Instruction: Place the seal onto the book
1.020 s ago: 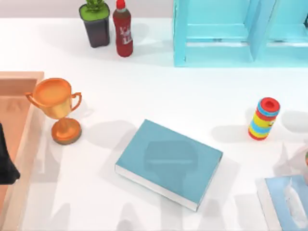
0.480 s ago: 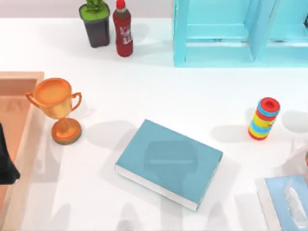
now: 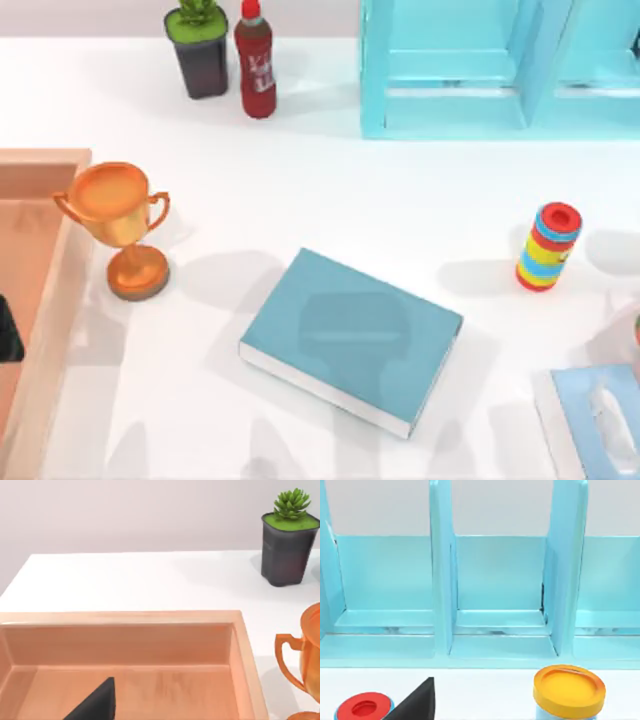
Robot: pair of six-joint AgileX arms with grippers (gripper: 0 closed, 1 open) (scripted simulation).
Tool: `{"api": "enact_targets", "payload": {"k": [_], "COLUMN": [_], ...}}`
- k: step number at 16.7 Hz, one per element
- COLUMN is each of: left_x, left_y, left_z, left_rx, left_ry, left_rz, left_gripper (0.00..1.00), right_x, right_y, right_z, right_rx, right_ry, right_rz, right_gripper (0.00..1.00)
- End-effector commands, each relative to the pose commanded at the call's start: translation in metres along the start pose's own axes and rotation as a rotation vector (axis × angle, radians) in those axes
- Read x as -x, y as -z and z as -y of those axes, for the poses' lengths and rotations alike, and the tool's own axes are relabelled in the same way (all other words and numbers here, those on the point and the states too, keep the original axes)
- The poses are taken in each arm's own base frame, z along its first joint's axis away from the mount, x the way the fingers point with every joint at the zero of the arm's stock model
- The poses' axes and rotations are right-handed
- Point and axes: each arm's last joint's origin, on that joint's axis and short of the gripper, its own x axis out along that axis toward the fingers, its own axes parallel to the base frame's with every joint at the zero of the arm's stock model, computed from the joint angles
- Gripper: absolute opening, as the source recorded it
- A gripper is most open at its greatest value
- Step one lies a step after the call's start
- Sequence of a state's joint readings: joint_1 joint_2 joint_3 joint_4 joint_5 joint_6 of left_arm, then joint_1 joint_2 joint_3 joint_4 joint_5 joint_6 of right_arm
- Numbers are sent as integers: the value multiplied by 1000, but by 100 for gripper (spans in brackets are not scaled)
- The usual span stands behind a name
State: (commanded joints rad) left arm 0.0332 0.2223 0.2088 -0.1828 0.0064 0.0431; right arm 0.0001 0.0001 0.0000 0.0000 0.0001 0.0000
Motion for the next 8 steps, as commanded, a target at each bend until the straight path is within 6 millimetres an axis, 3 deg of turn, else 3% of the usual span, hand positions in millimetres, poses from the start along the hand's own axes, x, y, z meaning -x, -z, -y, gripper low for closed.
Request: {"api": "enact_targets", "payload": {"k": [4, 8], "left_x": [-20, -70], "left_y": [-46, -83], "left_z": [-10, -26], "left_rx": [-37, -60], "left_ry": [-25, -27], "left_rz": [-297, -662], "left_gripper": [100, 100], "right_x": [0, 0], "right_y": [0, 0], "right_z": [0, 0], "right_rx": [0, 0], "right_ry": [0, 0], "right_rz": [0, 0], "right_gripper": [100, 100]}}
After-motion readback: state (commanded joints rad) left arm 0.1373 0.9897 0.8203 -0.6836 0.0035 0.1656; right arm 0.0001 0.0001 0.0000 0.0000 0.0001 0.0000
